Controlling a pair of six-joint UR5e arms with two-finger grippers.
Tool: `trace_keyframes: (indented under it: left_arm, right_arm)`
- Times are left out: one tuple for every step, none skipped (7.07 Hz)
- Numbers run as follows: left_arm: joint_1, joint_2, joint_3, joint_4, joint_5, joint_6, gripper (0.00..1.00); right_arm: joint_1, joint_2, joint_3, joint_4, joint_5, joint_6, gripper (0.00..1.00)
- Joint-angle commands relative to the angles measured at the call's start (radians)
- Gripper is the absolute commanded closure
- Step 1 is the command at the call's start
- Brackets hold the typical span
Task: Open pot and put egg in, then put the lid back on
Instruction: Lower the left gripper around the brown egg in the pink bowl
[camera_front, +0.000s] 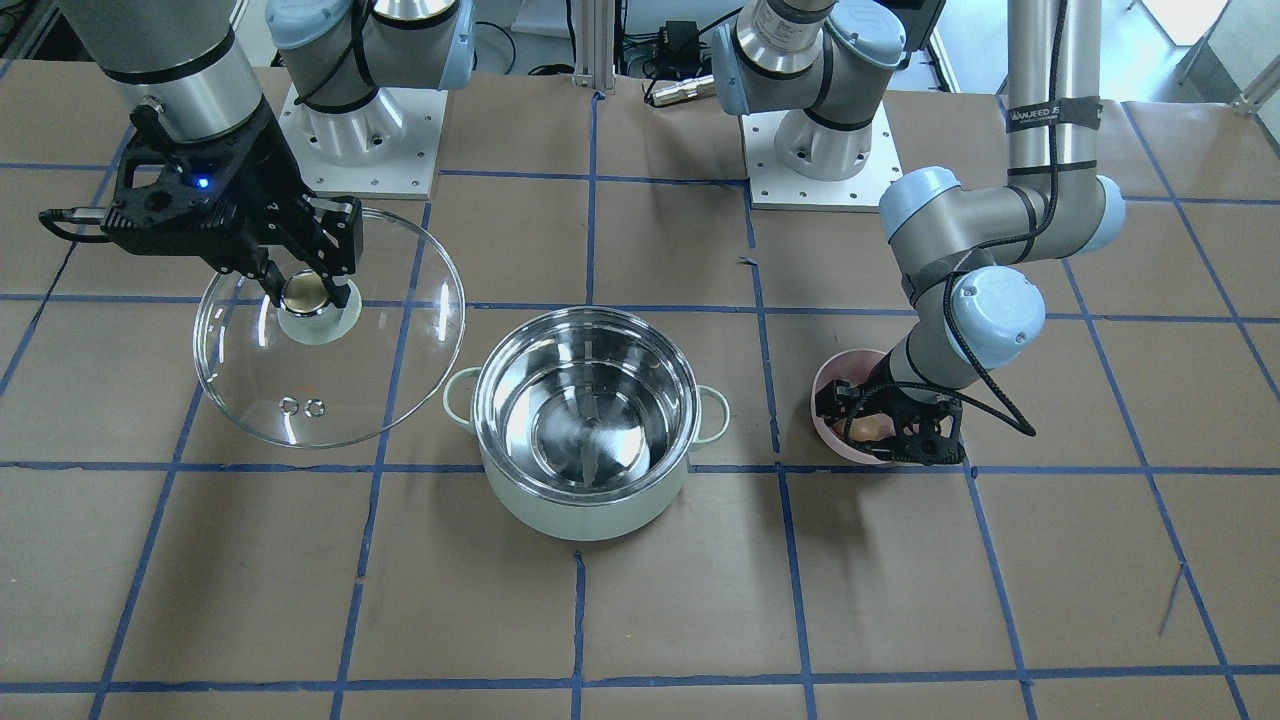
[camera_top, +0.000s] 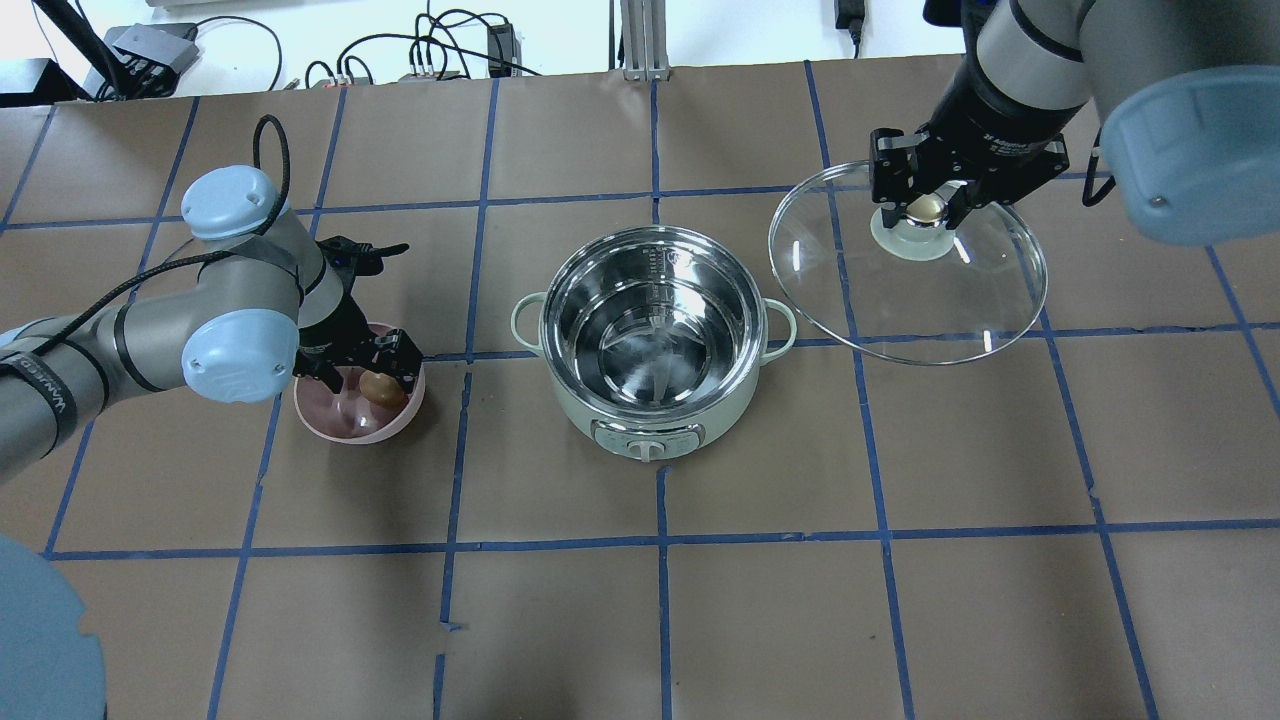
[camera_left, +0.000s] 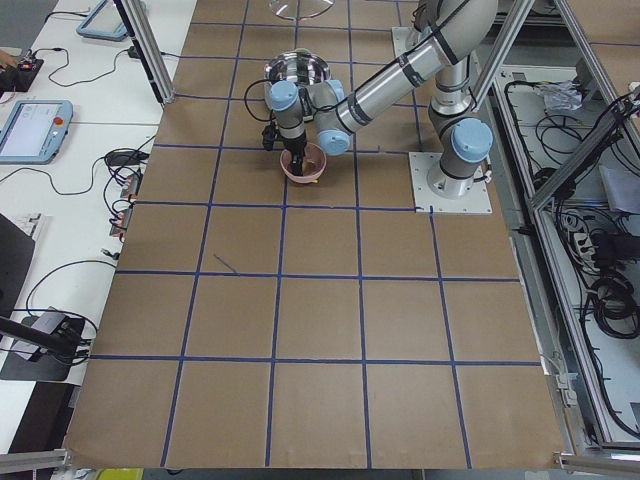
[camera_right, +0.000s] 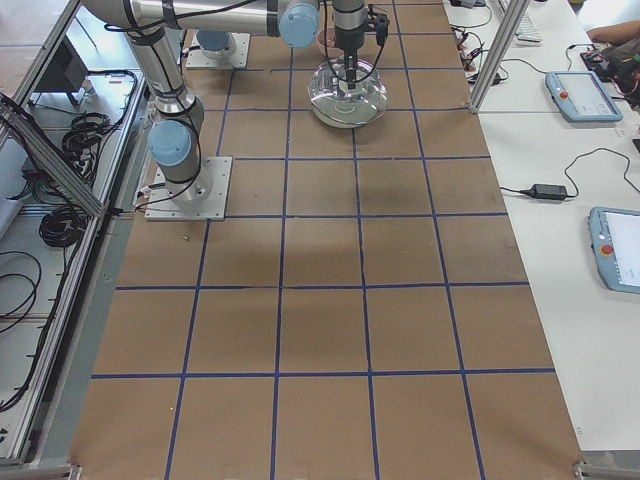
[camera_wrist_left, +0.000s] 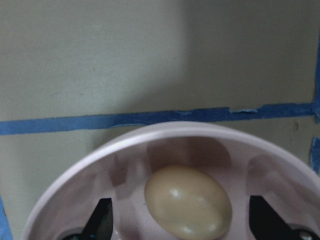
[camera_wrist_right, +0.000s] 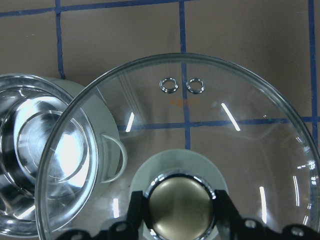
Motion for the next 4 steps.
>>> trace_keyframes:
  left_arm:
    - [0.0, -0.003, -0.007, 0.001, 0.0, 0.0, 0.16]
    - [0.0, -0.003, -0.007, 0.003, -0.002, 0.0, 0.35]
    - [0.0, -0.003, -0.007, 0.003, -0.002, 0.0, 0.49]
    - [0.0, 0.0, -0.005, 0.003, -0.002, 0.0, 0.51]
  right_arm:
    - [0.001, -0.002, 0.0, 0.0, 0.0, 0.0, 0.66]
    - [0.0, -0.002, 0.0, 0.0, 0.0, 0.0, 0.66]
    - [0.0, -0.002, 0.0, 0.0, 0.0, 0.0, 0.66]
    - [0.0, -0.002, 0.0, 0.0, 0.0, 0.0, 0.66]
